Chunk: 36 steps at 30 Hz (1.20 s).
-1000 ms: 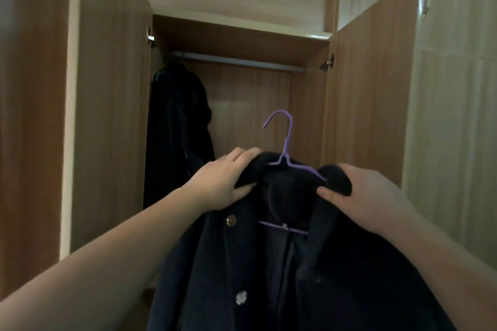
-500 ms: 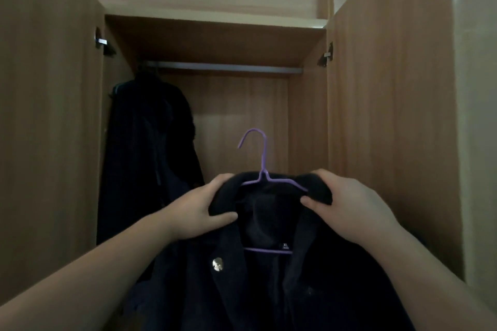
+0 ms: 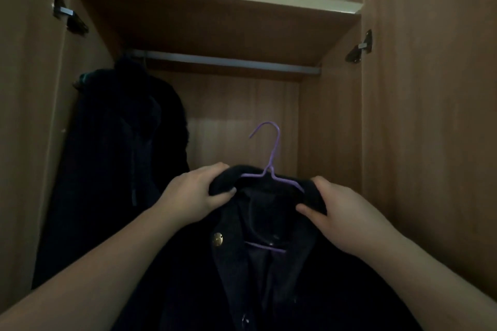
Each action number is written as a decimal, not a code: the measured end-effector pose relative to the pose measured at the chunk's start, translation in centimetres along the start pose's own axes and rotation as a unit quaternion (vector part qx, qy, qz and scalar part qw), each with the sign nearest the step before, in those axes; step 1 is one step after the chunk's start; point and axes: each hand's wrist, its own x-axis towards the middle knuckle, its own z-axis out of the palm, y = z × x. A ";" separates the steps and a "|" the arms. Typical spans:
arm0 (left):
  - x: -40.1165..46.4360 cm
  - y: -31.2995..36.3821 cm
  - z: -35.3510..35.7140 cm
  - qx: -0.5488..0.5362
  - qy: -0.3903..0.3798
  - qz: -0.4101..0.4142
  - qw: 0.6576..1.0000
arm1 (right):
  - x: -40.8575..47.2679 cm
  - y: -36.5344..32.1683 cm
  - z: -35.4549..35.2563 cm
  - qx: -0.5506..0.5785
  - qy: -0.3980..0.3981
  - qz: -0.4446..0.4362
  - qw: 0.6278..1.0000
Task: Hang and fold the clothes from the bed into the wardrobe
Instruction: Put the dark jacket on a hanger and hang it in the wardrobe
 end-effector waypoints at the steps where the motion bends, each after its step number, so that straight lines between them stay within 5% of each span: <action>1: 1.4 -0.8 0.3 0.015 0.012 0.005 1.000 | 1.3 -0.1 0.3 -0.027 0.020 0.003 0.999; 12: 20.1 -8.2 5.7 -0.076 0.071 0.103 0.989 | 18.2 -2.1 0.7 -0.235 0.162 0.053 0.957; 20: 29.0 -13.1 11.6 -0.178 0.032 0.120 0.976 | 26.1 3.1 -0.1 -0.268 0.139 0.106 0.947; 29: 39.4 -9.3 16.3 -0.136 0.145 0.094 0.976 | 33.4 7.7 -4.7 -0.363 0.220 0.135 0.895; 36: 43.3 -9.6 22.5 -0.156 0.092 0.135 0.974 | 40.1 12.2 -6.2 -0.344 0.192 0.181 0.901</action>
